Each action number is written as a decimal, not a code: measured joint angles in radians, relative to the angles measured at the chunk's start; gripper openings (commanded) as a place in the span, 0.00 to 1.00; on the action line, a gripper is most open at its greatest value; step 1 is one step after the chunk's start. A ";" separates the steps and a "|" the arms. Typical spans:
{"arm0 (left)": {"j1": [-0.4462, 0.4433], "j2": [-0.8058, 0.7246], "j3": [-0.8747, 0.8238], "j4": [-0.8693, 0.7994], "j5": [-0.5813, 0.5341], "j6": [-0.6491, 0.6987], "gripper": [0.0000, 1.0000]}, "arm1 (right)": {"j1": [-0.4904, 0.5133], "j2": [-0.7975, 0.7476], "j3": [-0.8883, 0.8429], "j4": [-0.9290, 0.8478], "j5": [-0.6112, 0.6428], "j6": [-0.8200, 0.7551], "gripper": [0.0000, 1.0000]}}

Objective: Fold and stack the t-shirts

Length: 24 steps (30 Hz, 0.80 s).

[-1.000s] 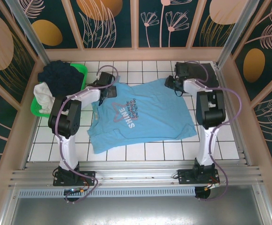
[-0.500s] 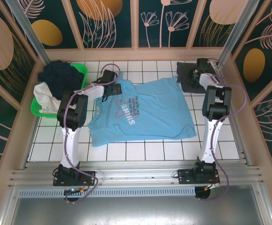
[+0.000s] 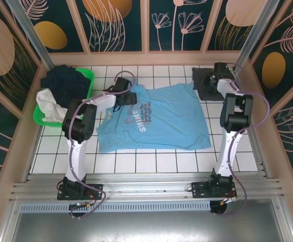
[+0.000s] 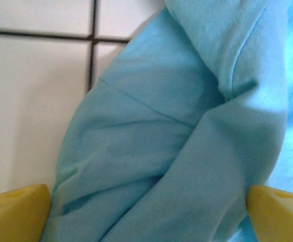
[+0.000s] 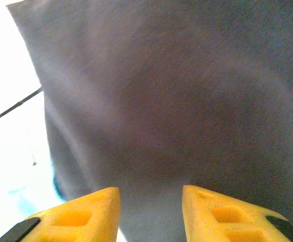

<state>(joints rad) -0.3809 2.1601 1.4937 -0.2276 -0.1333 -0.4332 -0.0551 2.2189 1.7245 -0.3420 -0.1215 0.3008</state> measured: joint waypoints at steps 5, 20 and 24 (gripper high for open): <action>0.052 -0.032 -0.068 0.013 -0.038 -0.008 0.99 | 0.166 -0.252 -0.293 0.064 0.019 0.009 0.39; 0.066 -0.042 -0.017 0.023 0.043 -0.032 0.99 | 0.360 -0.613 -0.976 0.248 0.046 0.170 0.39; 0.066 0.106 0.280 -0.061 0.026 -0.020 0.99 | 0.359 -0.628 -0.998 0.270 0.046 0.185 0.39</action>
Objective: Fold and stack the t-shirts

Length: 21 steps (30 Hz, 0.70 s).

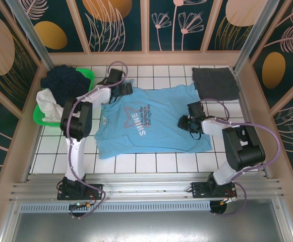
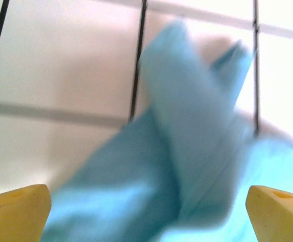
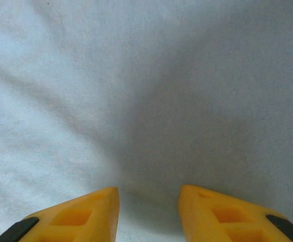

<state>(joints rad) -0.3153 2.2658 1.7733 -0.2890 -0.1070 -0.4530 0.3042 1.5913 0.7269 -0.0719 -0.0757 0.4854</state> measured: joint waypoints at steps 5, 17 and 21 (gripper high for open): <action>0.000 0.153 0.224 -0.029 -0.006 0.005 0.99 | -0.003 -0.024 -0.027 0.009 0.010 0.018 0.39; 0.000 0.199 0.237 -0.022 0.107 0.000 0.00 | -0.068 -0.091 -0.084 -0.010 0.013 0.022 0.39; -0.001 0.132 0.156 0.011 0.106 0.003 0.00 | -0.068 -0.095 -0.084 -0.017 0.013 0.021 0.39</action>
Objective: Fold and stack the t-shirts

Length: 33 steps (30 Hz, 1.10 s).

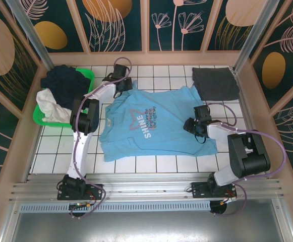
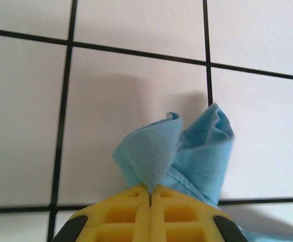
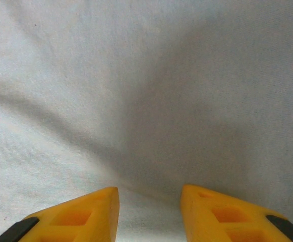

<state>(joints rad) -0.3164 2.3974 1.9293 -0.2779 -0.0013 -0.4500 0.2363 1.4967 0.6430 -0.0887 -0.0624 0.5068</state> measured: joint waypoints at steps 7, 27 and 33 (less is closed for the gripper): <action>-0.079 -0.287 -0.219 0.095 -0.077 0.013 0.45 | 0.000 0.000 0.000 -0.001 -0.010 -0.003 0.39; -0.113 -0.145 -0.291 0.141 -0.090 0.018 0.99 | -0.001 0.021 0.010 0.022 -0.036 -0.004 0.39; -0.024 -0.118 -0.263 0.142 -0.089 0.013 0.98 | -0.001 0.025 0.010 0.027 -0.036 -0.004 0.38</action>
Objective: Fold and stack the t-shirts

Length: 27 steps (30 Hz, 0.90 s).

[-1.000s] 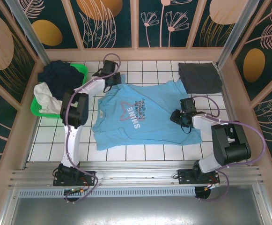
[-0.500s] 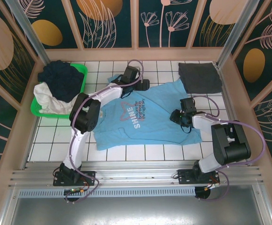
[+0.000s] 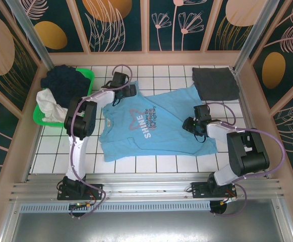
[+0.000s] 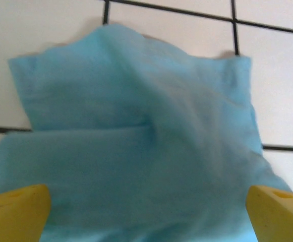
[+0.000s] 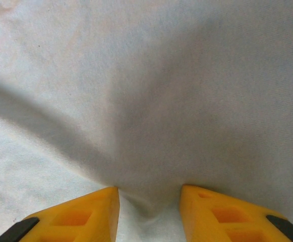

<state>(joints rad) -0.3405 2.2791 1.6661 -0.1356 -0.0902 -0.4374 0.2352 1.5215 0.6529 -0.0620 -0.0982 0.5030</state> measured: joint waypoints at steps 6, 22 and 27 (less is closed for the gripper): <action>0.013 0.151 0.206 -0.014 0.014 -0.002 0.99 | 0.000 0.003 0.002 0.002 0.000 0.001 0.39; 0.113 0.219 0.350 -0.091 0.072 -0.004 0.98 | -0.037 0.041 0.066 -0.042 -0.005 0.000 0.39; 0.111 0.151 0.307 -0.126 0.108 0.011 0.99 | -0.025 -0.026 0.075 -0.153 0.025 0.002 0.42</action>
<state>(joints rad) -0.2298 2.4306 1.9732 -0.2619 0.0177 -0.4259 0.2104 1.4952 0.7277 -0.2146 -0.0731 0.5045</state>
